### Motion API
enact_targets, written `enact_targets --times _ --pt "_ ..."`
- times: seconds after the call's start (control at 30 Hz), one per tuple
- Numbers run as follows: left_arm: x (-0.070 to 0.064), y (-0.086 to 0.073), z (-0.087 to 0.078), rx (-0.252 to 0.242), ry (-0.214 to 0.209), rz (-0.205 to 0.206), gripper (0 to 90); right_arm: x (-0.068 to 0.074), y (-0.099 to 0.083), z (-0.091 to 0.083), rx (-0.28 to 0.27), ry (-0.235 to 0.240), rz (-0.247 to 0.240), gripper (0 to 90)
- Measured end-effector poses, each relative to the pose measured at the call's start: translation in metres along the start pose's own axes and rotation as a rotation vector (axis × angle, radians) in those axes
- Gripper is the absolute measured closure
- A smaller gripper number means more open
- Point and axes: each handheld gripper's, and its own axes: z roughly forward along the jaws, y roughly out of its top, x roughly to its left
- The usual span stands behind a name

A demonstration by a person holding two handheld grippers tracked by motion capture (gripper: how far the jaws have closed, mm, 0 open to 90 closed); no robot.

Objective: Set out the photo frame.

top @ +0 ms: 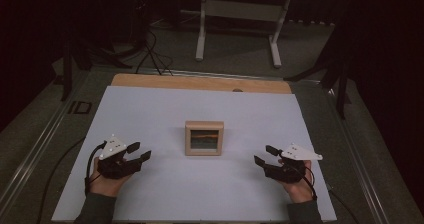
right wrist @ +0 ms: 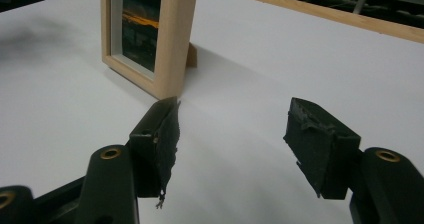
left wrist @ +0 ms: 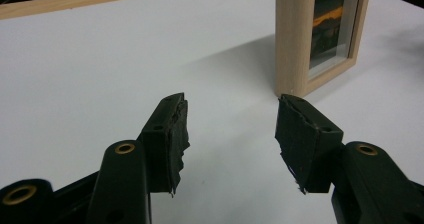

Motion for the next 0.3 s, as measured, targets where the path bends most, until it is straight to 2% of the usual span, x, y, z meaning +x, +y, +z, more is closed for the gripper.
enact_targets --times 0.13,0.3 --pt "0.001 -0.006 -0.008 -0.011 0.012 0.003 45.7 0.0 -0.01 -0.009 0.002 -0.016 -0.004 37.0" --pt "0.004 -0.01 -0.016 -0.047 0.021 -0.001 45.4 -0.001 -0.014 -0.011 0.006 -0.025 -0.007 35.4"
